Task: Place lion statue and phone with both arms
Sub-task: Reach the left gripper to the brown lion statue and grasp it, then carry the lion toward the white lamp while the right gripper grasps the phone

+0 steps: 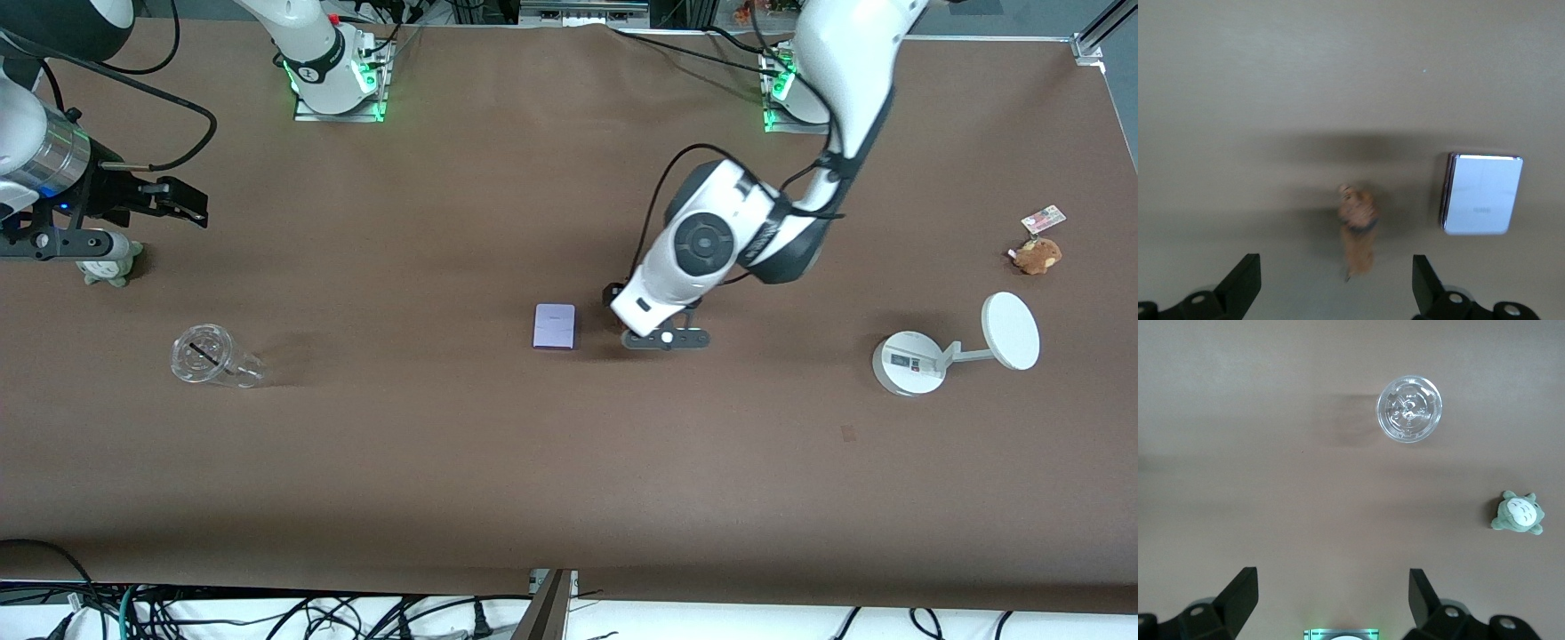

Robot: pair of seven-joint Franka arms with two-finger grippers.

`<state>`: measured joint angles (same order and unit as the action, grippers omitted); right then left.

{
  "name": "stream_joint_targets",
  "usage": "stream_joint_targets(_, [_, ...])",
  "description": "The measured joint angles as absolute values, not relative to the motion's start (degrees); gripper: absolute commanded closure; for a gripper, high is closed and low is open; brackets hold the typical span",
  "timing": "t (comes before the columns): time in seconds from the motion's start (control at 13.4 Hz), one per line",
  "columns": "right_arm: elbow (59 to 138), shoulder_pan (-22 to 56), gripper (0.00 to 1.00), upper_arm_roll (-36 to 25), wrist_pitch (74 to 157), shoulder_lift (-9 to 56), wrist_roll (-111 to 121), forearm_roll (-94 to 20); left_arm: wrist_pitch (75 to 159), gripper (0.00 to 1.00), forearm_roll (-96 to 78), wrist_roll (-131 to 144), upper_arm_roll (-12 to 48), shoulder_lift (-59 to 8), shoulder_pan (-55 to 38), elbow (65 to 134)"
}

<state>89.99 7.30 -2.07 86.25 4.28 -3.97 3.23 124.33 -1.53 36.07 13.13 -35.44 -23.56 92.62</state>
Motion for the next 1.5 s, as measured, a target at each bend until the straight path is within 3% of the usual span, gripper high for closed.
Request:
stream_joint_targets(0.37, [89.99,7.29,0.0,-2.07,86.23,4.28,-3.97,3.23,132.83,0.0,-0.12,38.72,13.01,-39.25,-26.57,96.43])
stream_joint_targets(0.45, [89.99,7.29,0.0,-2.07,86.23,4.28,-3.97,3.22,133.77,0.05,1.07,39.32,13.0,-39.83,-26.91,96.49])
stream_joint_targets(0.6, [89.99,7.29,0.0,-2.07,86.2,4.28,-3.97,3.22,134.71,0.48,2.8,40.23,12.91,-40.46,-27.08,96.49])
stream_joint_targets(0.75, [89.99,7.29,0.0,-2.07,86.17,4.3,-3.97,3.22,134.77,0.75,3.04,40.3,12.78,-40.46,-27.08,96.48])
stream_joint_targets(0.9, [89.99,7.29,0.0,-2.07,85.83,4.53,-3.97,3.22,134.77,0.96,3.07,40.33,12.65,-40.45,-27.05,96.48])
stream_joint_targets(1.12, [89.99,7.29,0.0,-2.07,84.5,4.95,-4.0,3.2,132.91,0.99,3.08,40.35,12.09,-39.72,-26.79,96.1])
stream_joint_targets(1.5, [89.99,7.33,0.0,-2.05,84.44,5.02,-3.98,3.17,120.02,0.98,3.34,39.8,11.57,-31.5,-21.08,94.57])
